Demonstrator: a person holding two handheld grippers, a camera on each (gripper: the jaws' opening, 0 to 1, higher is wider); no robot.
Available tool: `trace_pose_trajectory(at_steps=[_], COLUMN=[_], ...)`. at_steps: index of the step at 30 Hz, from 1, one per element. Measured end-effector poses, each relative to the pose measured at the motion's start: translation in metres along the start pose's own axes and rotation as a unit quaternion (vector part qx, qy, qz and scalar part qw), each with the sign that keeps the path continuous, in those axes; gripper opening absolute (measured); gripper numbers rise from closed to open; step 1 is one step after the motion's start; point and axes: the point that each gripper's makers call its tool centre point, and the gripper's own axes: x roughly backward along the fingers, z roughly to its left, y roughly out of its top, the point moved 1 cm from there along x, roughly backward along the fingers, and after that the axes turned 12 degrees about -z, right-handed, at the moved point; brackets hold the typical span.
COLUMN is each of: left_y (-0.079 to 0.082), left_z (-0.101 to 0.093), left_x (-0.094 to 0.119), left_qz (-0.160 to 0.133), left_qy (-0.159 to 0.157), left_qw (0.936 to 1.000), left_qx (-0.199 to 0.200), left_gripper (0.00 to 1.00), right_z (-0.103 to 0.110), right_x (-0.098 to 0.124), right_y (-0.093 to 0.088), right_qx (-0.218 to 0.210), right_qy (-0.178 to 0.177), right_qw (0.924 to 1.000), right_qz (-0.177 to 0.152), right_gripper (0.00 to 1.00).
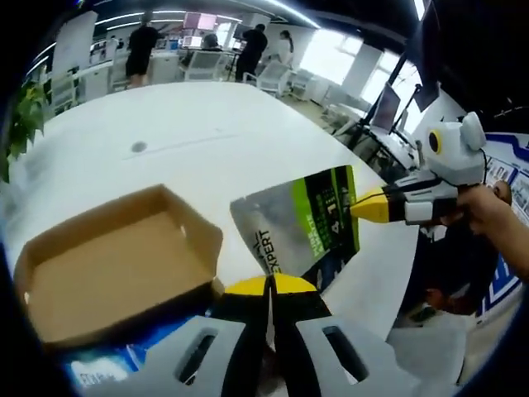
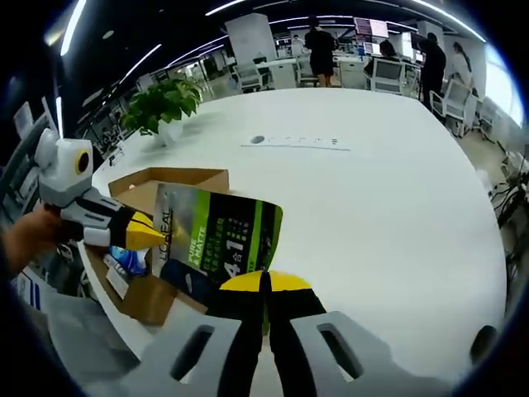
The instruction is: Operate the shoe box by opening the lid, removing the specified soft item, and placing it in the target area until the item is outside and the box remains undamaged.
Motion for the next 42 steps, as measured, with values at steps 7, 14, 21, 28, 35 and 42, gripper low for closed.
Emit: trace_pose_trajectory(at_steps=[7,14,21,28,35,42], left_y=[-0.006,-0.016,-0.021,-0.027,-0.035,-0.045], left_z=[0.0,0.002,0.006,0.01,0.013,0.018], left_x=[-0.013,-0.028,-0.041,-0.053,-0.063,-0.069], left_qz=[0.029,0.068,0.105,0.134,0.166,0.186], left_qy=[0.006,0.013,0.021,0.027,0.032,0.03], left_qw=[0.9984,0.9907,0.9769,0.9564,0.9208,0.9035], left_qx=[-0.049,-0.117,-0.185,-0.258,-0.352,-0.385], left_gripper=[0.0,0.0,0.0,0.0,0.0,0.0], right_z=[-0.011,-0.02,-0.027,-0.032,-0.037,-0.041], right_x=[-0.009,-0.02,-0.03,-0.04,-0.051,-0.059], right_y=[-0.009,-0.017,-0.024,-0.029,-0.034,-0.04], right_qx=[0.002,0.006,0.006,0.004,0.005,0.003], right_qy=[-0.005,-0.011,-0.016,-0.021,-0.024,-0.018], right_qw=[1.0,0.9999,0.9997,0.9997,0.9996,0.9998], right_qz=[0.006,0.012,0.016,0.014,0.014,0.01], right_gripper=[0.0,0.0,0.0,0.0,0.0,0.0])
